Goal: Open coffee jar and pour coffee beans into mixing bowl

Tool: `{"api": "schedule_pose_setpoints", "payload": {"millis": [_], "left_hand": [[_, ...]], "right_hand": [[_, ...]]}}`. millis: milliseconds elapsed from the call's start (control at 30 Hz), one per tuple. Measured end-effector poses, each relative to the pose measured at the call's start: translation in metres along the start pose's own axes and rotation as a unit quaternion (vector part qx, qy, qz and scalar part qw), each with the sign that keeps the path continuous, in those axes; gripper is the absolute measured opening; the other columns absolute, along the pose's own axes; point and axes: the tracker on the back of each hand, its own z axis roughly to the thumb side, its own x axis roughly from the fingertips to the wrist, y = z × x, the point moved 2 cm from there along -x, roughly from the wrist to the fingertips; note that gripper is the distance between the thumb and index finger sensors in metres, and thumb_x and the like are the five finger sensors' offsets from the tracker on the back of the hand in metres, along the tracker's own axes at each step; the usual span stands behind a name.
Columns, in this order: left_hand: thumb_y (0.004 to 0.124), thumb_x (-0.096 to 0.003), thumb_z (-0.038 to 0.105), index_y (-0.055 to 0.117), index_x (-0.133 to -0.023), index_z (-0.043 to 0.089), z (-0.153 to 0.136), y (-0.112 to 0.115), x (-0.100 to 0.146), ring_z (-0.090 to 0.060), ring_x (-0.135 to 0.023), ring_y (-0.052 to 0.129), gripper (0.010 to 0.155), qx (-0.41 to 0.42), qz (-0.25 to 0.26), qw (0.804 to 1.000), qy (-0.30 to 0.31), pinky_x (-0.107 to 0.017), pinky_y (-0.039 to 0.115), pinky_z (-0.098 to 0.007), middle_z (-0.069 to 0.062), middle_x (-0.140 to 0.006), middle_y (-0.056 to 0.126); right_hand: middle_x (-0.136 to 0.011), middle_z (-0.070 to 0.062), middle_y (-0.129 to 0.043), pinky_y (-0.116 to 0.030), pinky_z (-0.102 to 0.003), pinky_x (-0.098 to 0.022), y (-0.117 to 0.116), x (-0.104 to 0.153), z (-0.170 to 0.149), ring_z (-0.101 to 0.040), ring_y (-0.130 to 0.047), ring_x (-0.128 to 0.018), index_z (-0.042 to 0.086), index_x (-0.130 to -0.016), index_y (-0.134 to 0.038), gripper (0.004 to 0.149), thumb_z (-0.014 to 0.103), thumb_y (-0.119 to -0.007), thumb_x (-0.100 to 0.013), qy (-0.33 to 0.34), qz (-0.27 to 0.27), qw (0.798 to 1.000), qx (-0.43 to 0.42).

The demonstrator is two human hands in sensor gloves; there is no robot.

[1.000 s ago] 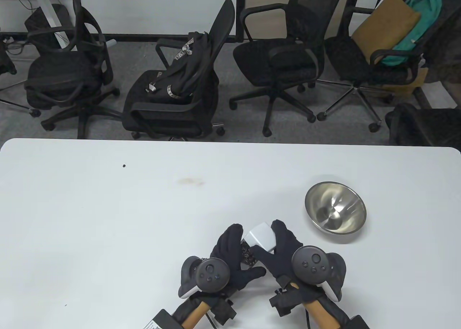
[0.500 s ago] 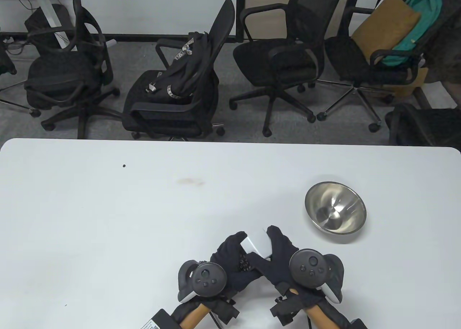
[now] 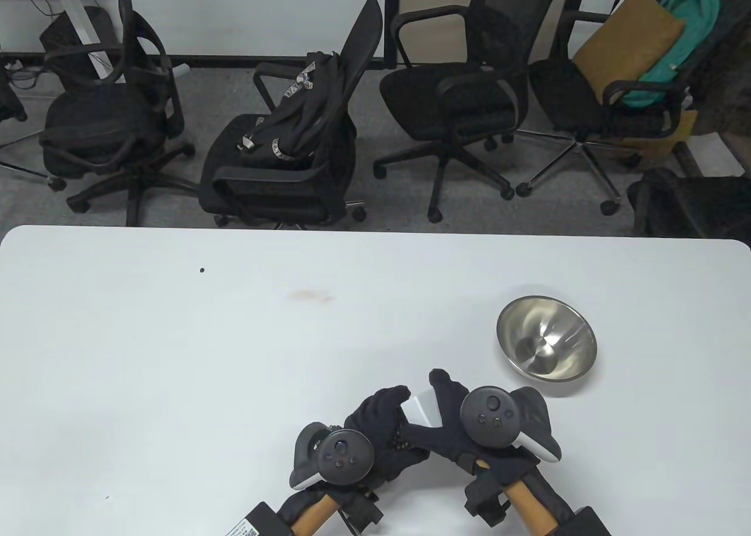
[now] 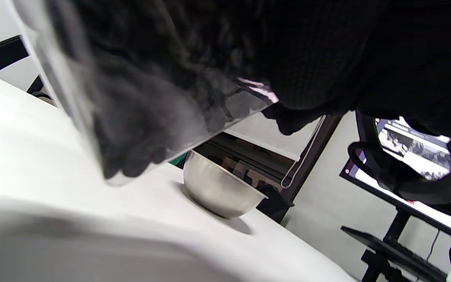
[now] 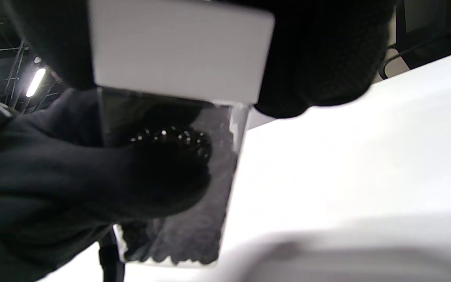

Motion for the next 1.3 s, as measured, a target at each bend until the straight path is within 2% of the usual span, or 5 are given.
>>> {"api": "schedule_pose_setpoints", "payload": {"millis": [333,967,1067,1167,1300], "left_hand": [[0.096,-0.0469,0.049,0.051,-0.11,-0.003,-0.002,-0.004,-0.001,-0.047,-0.091,0.08,0.093,0.034,-0.01,0.999,0.016,-0.068,0.072,-0.059,-0.027,-0.105,0.067],[0.098,-0.0449,0.047,0.052,-0.112,0.001,-0.006,-0.009,-0.001,-0.045,-0.095,0.078,0.094,0.104,-0.066,0.991,0.062,-0.071,0.07,-0.06,-0.024,-0.108,0.067],[0.098,-0.0451,0.047,0.052,-0.112,0.0,-0.006,-0.008,-0.001,-0.045,-0.095,0.078,0.094,0.097,-0.059,0.992,0.056,-0.071,0.07,-0.06,-0.025,-0.108,0.066],[0.098,-0.0453,0.047,0.051,-0.112,0.0,-0.007,-0.009,0.0,-0.046,-0.096,0.077,0.094,0.083,-0.048,0.994,0.047,-0.071,0.069,-0.06,-0.025,-0.108,0.065],[0.098,-0.0455,0.047,0.05,-0.112,0.0,-0.006,-0.009,0.0,-0.046,-0.095,0.076,0.094,0.049,-0.031,0.998,0.038,-0.071,0.068,-0.061,-0.025,-0.108,0.064]], "right_hand": [[-0.092,-0.038,-0.071,-0.083,-0.056,-0.051,0.003,0.005,0.004,-0.046,-0.086,-0.066,-0.016,-0.109,-0.048,0.096,0.053,-0.083,-0.053,0.047,-0.027,0.998,-0.011],[-0.114,-0.01,-0.057,-0.065,-0.059,-0.073,0.014,0.014,0.016,-0.041,-0.067,-0.094,0.024,-0.116,-0.043,0.089,0.042,-0.094,-0.045,0.179,0.03,0.981,0.063],[-0.118,-0.017,-0.046,-0.058,-0.064,-0.075,0.014,0.015,0.018,-0.045,-0.058,-0.101,0.02,-0.118,-0.034,0.094,0.044,-0.091,-0.048,0.172,0.055,0.981,0.077],[-0.116,-0.038,-0.034,-0.055,-0.07,-0.072,0.023,0.019,0.017,-0.059,-0.05,-0.1,0.007,-0.121,-0.021,0.104,0.064,-0.076,-0.052,0.153,0.022,0.986,0.06],[-0.109,-0.048,-0.047,-0.068,-0.066,-0.064,0.028,0.021,0.013,-0.063,-0.068,-0.087,-0.003,-0.12,-0.027,0.102,0.071,-0.059,-0.057,0.039,-0.007,0.998,0.038]]}}
